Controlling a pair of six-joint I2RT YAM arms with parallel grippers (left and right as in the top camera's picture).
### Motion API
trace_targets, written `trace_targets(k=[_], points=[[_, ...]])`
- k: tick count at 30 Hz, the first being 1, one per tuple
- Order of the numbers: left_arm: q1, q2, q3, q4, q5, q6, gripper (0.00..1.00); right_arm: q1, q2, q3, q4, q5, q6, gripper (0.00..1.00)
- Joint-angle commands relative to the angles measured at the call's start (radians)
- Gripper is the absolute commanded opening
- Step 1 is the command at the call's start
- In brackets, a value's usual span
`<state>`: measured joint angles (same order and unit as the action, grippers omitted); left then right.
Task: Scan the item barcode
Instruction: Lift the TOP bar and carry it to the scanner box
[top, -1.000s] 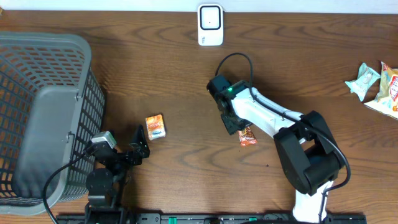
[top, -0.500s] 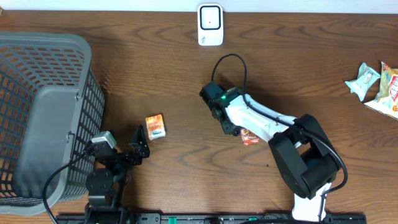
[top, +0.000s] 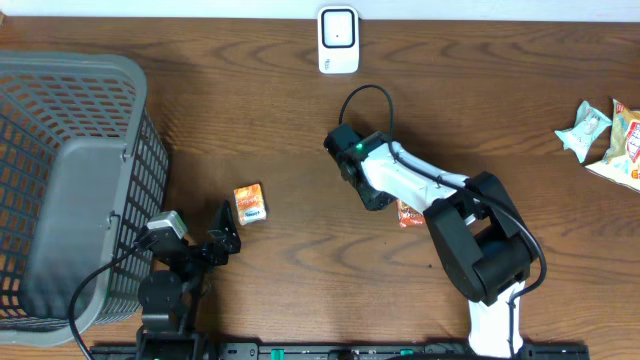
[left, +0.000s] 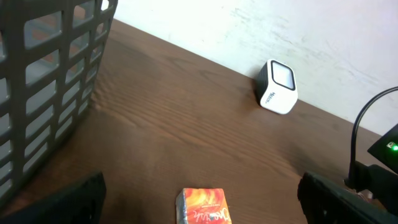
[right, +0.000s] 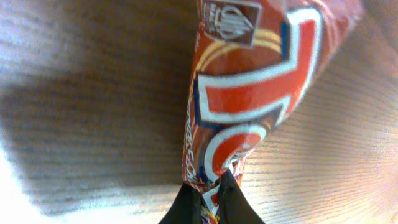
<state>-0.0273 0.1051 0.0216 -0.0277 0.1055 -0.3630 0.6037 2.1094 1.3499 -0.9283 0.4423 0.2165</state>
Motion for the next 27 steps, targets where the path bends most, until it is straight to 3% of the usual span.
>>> trace_targets(k=[1,4,8,16,21,27], points=[[0.005,0.0,-0.018,-0.032,0.009,-0.009,0.98,-0.034,0.13,-0.054,-0.057,-0.66,-0.19,0.01],[0.005,0.0,-0.018,-0.032,0.009,-0.009,0.98,-0.065,0.037,0.014,-0.125,-0.986,-0.435,0.01],[0.005,0.0,-0.018,-0.032,0.009,-0.009,0.98,-0.123,-0.046,0.037,-0.175,-1.281,-0.614,0.01],[0.005,0.0,-0.018,-0.032,0.009,-0.009,0.98,-0.164,-0.043,0.004,-0.324,-1.858,-1.131,0.01],[0.005,0.0,-0.018,-0.032,0.009,-0.009,0.98,-0.133,-0.043,0.001,-0.365,-2.005,-1.387,0.01],[0.005,0.0,-0.018,-0.032,0.01,-0.009,0.98,-0.078,-0.043,0.006,-0.387,-2.005,-1.41,0.01]])
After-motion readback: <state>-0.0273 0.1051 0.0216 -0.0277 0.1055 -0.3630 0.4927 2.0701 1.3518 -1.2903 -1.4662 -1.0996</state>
